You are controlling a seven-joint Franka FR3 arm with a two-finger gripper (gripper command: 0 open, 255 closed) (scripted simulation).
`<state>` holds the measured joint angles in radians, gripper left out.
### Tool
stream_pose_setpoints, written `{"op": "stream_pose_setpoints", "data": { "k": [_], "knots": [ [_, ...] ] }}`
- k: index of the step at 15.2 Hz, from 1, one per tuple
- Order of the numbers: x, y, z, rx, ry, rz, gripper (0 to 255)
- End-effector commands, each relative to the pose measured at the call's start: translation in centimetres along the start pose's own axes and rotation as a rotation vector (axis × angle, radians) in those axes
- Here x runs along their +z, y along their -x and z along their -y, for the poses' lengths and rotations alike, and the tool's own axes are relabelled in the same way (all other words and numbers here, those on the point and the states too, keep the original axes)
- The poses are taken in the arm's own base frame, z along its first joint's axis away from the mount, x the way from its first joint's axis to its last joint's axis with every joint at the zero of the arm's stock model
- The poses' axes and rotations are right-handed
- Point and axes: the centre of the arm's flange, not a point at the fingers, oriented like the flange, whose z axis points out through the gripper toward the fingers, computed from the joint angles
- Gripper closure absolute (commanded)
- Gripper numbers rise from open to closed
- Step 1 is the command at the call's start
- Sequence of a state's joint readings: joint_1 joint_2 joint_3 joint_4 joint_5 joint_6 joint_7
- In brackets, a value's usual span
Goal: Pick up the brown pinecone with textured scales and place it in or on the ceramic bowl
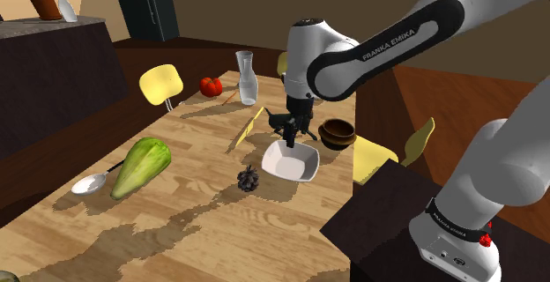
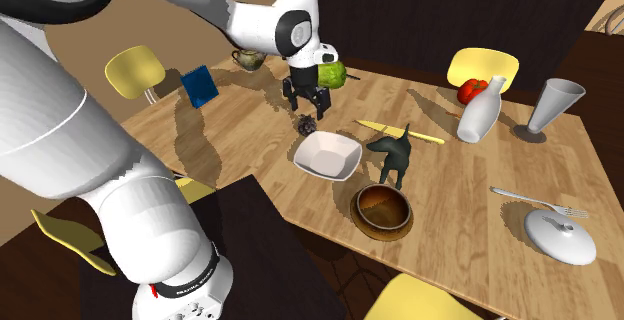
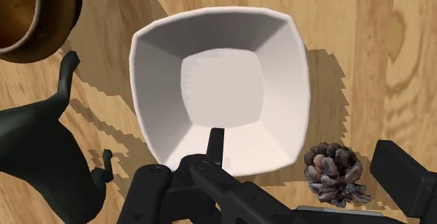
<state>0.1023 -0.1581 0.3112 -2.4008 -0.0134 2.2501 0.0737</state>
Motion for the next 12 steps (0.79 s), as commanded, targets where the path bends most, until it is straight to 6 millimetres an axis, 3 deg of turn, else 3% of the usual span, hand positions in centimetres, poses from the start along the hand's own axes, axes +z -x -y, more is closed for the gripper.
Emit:
{"op": "stream_pose_setpoints", "data": {
  "k": [1,12],
  "knots": [
    [1.4,-1.6,1.6,-0.018,-0.004,-0.011,0],
    [10.0,-9.4,9.3,-0.112,-0.019,-0.060,0]
  ]
}}
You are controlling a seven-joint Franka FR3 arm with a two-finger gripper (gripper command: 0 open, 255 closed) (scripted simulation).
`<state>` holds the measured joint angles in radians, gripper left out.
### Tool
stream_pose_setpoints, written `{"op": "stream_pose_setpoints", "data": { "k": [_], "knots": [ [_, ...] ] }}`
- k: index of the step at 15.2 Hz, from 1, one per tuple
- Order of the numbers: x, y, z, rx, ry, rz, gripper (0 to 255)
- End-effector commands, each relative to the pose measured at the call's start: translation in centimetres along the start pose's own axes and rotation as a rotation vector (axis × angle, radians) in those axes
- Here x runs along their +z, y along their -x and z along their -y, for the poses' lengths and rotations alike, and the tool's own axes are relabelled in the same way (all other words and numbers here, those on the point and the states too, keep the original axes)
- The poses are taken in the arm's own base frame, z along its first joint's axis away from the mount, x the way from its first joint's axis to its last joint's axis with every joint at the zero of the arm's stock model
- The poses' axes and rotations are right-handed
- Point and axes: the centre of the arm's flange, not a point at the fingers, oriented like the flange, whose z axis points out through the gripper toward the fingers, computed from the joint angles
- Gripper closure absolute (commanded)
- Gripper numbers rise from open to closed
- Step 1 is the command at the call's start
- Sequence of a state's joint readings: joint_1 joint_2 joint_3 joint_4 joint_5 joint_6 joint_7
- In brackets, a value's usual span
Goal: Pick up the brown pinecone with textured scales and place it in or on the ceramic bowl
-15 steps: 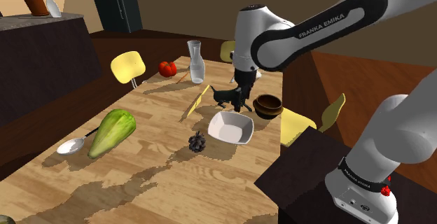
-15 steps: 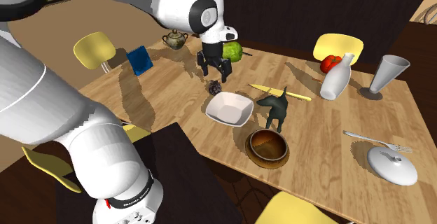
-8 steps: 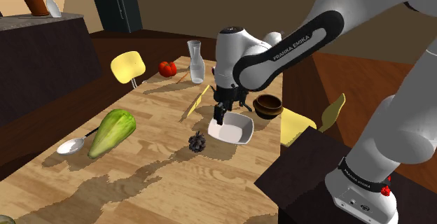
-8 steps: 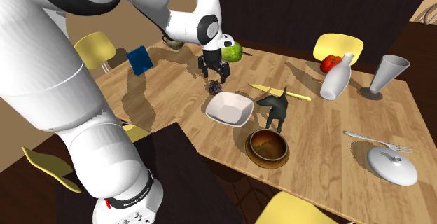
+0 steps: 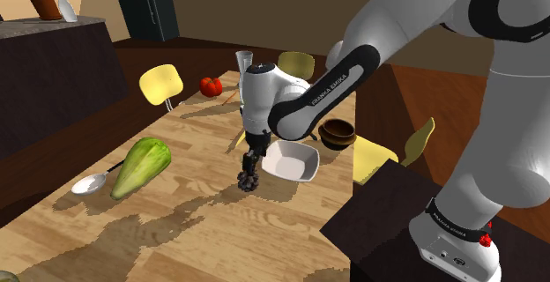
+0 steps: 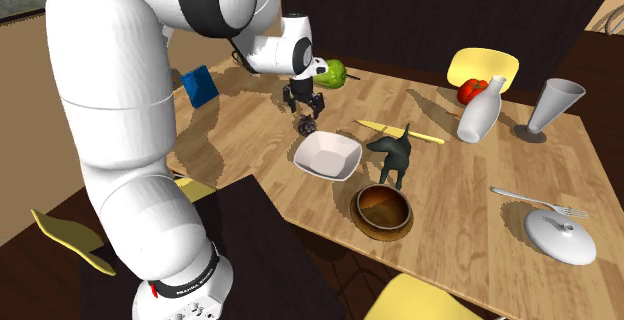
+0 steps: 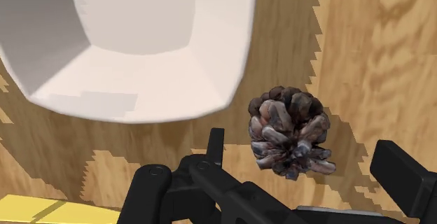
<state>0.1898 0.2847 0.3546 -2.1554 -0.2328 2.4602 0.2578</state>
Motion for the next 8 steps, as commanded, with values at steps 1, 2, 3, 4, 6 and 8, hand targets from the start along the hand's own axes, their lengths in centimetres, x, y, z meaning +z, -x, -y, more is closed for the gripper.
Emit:
{"op": "stream_pose_setpoints", "data": {
  "k": [1,2,3,4,6,8],
  "knots": [
    [1.4,-1.2,1.2,-0.014,-0.002,-0.007,0],
    [1.9,-1.2,1.2,-0.014,-0.002,-0.007,0],
    [2.4,-1.2,1.2,-0.014,-0.002,-0.007,0],
    [3.0,-1.2,1.2,-0.014,-0.002,-0.007,0],
    [4.0,-1.2,1.2,-0.014,-0.002,-0.007,0],
    [5.1,-1.2,1.2,-0.014,-0.002,-0.007,0]
  ]
}}
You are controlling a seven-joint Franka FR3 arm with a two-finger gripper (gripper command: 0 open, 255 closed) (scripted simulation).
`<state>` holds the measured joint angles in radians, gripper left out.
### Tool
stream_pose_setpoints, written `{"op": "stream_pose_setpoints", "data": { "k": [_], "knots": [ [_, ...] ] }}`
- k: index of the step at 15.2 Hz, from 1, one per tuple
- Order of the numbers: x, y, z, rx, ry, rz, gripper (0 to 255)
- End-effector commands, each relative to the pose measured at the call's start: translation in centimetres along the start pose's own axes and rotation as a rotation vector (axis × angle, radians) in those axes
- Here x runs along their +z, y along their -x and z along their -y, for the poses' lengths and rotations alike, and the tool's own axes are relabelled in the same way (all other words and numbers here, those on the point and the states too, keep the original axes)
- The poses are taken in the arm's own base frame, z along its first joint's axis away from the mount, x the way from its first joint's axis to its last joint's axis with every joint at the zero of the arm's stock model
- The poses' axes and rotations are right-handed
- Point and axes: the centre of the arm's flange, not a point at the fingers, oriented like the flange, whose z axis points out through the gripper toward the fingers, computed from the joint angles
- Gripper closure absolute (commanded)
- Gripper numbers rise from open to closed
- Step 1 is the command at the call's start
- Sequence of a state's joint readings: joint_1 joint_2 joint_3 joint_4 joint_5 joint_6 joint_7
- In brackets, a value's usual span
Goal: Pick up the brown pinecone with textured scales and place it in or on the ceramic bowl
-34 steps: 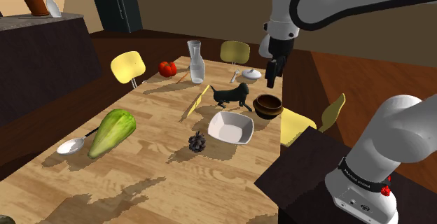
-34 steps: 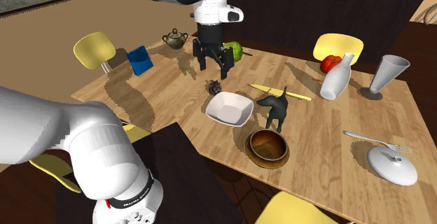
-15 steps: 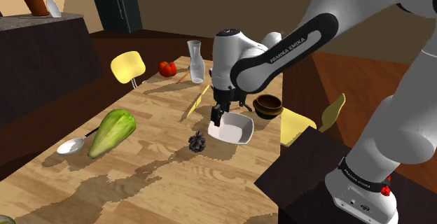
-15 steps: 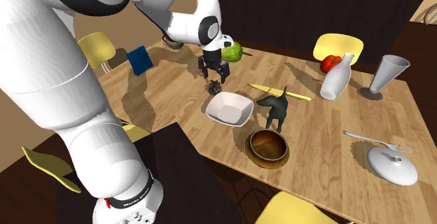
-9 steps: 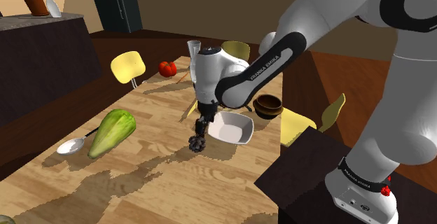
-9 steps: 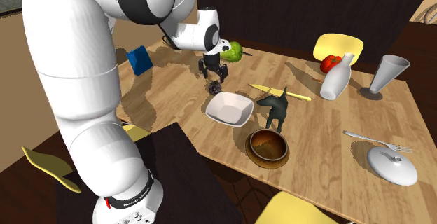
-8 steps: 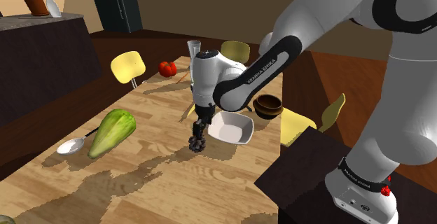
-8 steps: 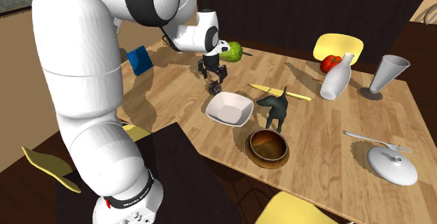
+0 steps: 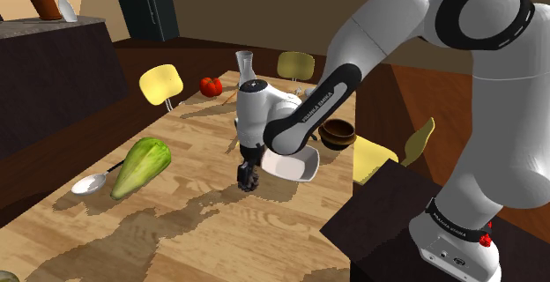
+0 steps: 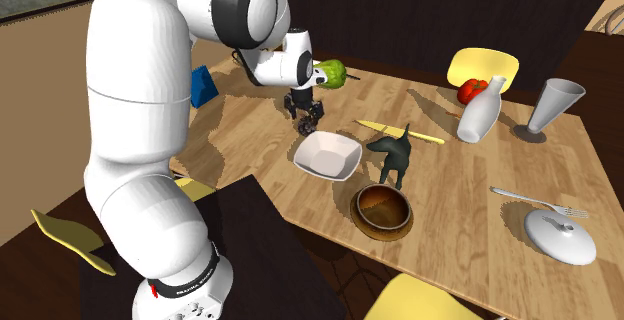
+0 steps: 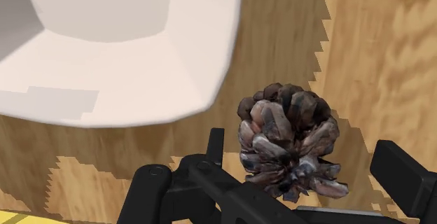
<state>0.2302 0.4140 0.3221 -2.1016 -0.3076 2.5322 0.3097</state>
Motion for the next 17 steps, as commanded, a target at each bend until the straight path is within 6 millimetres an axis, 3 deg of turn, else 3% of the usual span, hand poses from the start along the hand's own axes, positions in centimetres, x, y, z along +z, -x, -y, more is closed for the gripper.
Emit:
{"op": "stream_pose_setpoints", "data": {
  "k": [1,8,9,17],
  "knots": [
    [0.86,0.09,0.06,0.000,0.000,0.000,0],
    [0.86,0.09,0.06,0.000,0.000,0.000,0],
    [0.86,0.09,0.06,0.000,0.000,0.000,255],
    [0.84,0.13,0.00,0.000,0.000,0.000,255]
  ]
}}
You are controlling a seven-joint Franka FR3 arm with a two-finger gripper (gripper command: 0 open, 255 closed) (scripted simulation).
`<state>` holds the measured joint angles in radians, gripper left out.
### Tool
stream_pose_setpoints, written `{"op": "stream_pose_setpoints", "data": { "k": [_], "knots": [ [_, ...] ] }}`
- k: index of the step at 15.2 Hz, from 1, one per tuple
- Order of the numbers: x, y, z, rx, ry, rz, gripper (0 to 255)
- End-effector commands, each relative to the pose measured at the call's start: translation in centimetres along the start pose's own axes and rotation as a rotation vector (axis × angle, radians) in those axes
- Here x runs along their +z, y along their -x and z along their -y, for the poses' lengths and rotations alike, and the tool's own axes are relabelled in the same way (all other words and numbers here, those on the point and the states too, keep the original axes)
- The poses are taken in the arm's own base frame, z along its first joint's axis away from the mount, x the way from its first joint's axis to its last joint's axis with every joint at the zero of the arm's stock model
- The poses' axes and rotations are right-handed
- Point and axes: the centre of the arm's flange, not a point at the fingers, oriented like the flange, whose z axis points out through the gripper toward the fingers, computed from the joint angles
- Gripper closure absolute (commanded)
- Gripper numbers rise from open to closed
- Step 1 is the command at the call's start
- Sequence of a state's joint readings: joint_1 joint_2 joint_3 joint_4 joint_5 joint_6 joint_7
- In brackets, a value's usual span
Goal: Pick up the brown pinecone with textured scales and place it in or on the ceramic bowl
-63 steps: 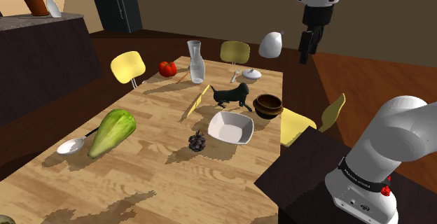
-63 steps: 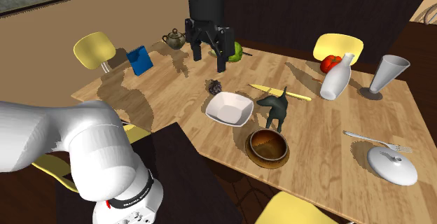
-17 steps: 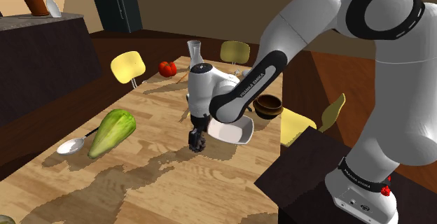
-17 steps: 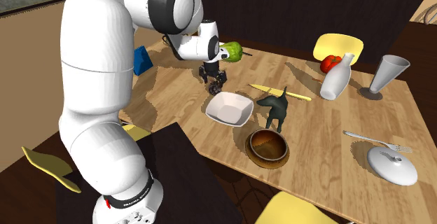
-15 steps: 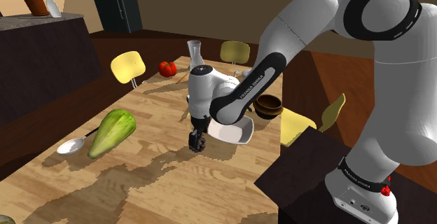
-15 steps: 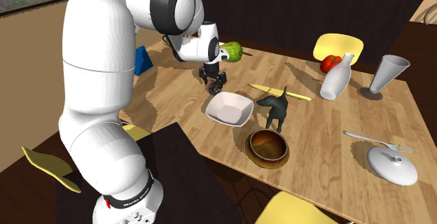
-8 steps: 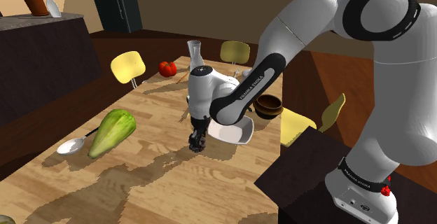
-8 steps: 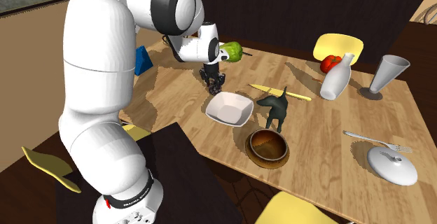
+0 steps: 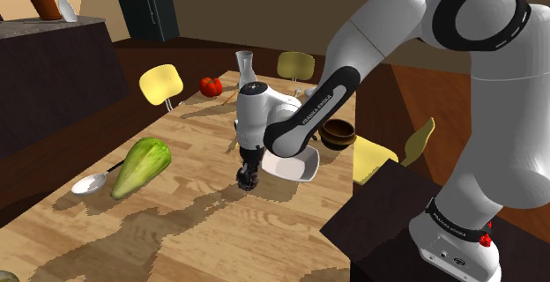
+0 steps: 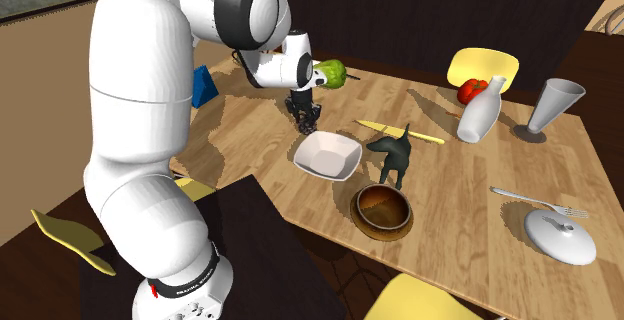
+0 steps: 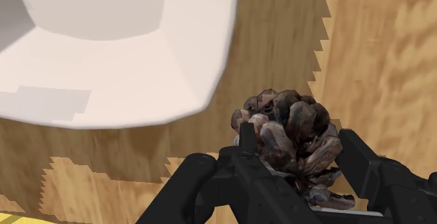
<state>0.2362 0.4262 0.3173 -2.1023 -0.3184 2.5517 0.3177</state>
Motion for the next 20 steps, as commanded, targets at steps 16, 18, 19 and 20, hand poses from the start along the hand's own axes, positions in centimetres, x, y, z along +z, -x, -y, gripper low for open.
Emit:
{"op": "stream_pose_setpoints", "data": {
  "k": [16,18,19,20],
  "knots": [
    [-7.6,-0.5,-0.5,0.003,0.001,0.007,255],
    [-8.6,-0.5,-0.5,0.003,0.001,0.007,255],
    [-9.2,-0.6,-0.5,0.003,0.001,0.007,255],
    [-9.7,-0.6,-0.6,0.003,0.001,0.007,255]
  ]
}}
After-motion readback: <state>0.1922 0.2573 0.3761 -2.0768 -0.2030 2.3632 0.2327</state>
